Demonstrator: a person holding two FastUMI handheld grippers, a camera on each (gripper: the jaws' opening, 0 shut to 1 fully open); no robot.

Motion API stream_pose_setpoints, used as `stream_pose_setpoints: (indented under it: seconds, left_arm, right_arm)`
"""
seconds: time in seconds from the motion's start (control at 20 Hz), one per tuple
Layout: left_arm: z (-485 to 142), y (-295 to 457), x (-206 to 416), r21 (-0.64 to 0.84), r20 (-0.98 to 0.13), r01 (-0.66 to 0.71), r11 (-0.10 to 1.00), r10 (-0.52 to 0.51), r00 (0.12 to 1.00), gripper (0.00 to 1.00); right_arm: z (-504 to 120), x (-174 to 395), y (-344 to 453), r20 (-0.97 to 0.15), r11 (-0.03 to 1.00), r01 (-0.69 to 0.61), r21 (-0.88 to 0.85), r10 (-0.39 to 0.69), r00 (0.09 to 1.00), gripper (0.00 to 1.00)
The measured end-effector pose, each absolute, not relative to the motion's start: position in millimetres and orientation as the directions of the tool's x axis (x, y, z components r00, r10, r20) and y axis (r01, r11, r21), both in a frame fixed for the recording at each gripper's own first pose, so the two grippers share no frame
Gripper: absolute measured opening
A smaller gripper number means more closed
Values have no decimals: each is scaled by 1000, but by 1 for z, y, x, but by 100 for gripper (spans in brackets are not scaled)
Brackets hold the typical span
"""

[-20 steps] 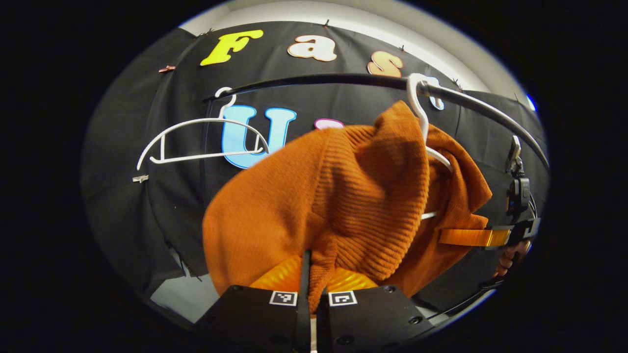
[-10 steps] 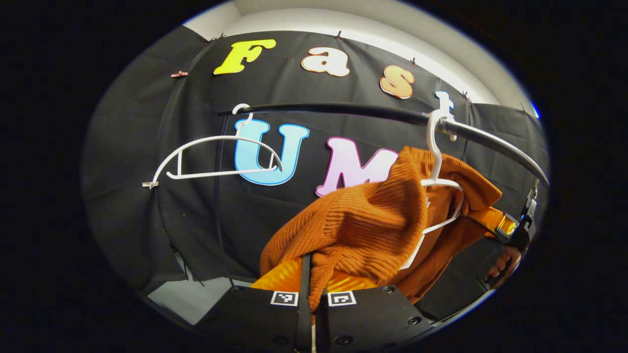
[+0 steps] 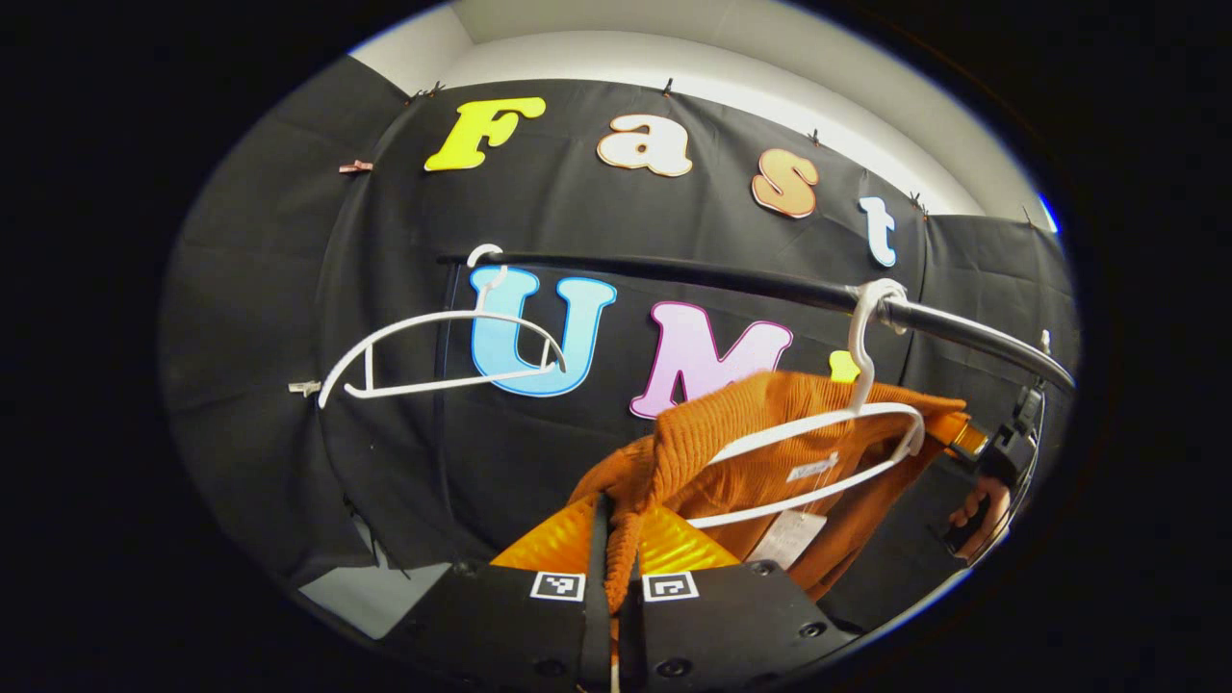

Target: Grasp the clothes on the hanger with both hands and then place them into the laundry hamper below.

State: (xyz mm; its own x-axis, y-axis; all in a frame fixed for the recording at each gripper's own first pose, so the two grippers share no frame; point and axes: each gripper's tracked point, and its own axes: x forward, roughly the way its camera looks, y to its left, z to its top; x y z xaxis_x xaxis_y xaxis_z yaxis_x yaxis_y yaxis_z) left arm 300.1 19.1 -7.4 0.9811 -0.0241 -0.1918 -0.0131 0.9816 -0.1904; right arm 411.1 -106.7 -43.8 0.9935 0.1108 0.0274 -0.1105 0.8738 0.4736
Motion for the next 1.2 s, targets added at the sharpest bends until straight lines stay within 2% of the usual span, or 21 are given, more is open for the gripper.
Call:
stream_pose_setpoints:
  seconds: [0.15,0.2,0.35,0.7,0.95,1.2]
  left_arm:
    - [-1,28,303,-169,-178,-15,985,-16,984,7]
    - [-8,31,305,-163,-197,-21,986,-12,980,5]
    - [-32,45,307,-152,-238,-47,987,10,971,8]
    - [-110,100,289,-128,-353,-161,979,107,930,7]
    - [-168,97,267,-72,-423,-151,986,106,900,7]
    - [-184,43,257,-98,-433,-38,994,-8,901,7]
  right_arm:
    - [-91,412,-94,-72,823,-90,561,158,985,5]
    - [-109,408,-88,-98,816,-87,572,173,980,5]
    - [-158,389,-65,-183,804,-78,589,227,957,5]
    - [-211,318,10,-265,760,-152,632,396,879,5]
    - [-210,273,67,-248,703,-246,667,521,817,5]
    - [-181,235,117,-171,622,-356,697,626,761,5]
